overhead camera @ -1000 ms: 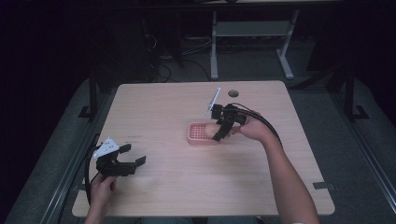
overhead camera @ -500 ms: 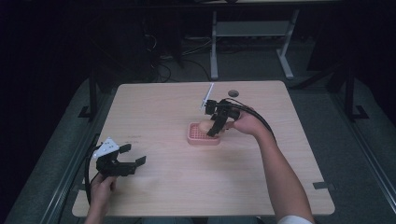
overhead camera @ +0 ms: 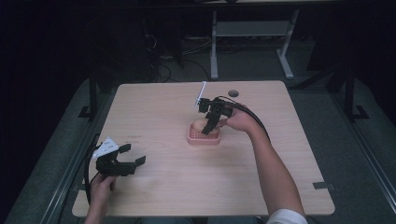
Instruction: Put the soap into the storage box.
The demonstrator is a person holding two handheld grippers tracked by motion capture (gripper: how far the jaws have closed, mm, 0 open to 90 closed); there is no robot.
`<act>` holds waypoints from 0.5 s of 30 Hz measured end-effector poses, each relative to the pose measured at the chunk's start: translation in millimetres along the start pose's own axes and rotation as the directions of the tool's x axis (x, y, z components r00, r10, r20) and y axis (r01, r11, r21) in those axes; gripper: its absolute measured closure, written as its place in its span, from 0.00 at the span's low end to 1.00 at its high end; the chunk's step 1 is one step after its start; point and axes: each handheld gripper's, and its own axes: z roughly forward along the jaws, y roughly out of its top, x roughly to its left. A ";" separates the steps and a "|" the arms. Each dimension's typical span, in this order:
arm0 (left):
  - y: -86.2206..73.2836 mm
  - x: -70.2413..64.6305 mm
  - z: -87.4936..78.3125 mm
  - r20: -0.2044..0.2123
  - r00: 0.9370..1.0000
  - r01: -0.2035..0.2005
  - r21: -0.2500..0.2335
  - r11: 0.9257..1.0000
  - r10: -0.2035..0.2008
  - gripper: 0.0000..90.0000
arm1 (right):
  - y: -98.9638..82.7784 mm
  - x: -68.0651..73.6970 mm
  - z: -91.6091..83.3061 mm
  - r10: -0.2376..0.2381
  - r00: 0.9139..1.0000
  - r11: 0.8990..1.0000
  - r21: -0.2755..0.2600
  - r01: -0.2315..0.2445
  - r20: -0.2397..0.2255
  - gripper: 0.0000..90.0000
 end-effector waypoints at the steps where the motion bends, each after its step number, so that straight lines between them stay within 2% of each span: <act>1: 0.0 -0.1 0.2 0.001 1.000 0.002 -0.002 1.000 -0.002 0.16 | -0.1 -0.7 2.1 -0.001 1.000 1.000 0.001 0.001 -0.002 0.35; 9: 0.1 -0.2 0.1 0.000 1.000 -0.002 0.000 1.000 0.002 0.16 | 0.8 -5.2 18.6 0.013 1.000 0.999 0.030 -0.013 -0.009 0.35; 13: 0.1 -0.2 0.1 0.000 1.000 -0.001 0.000 1.000 0.001 0.16 | 2.7 -7.6 25.8 0.032 0.999 0.999 0.042 -0.031 -0.026 0.35; 15: 0.1 -0.2 0.1 0.000 1.000 -0.003 0.001 1.000 0.003 0.16 | 3.4 -8.6 30.4 0.026 0.999 0.998 0.052 -0.024 -0.036 0.35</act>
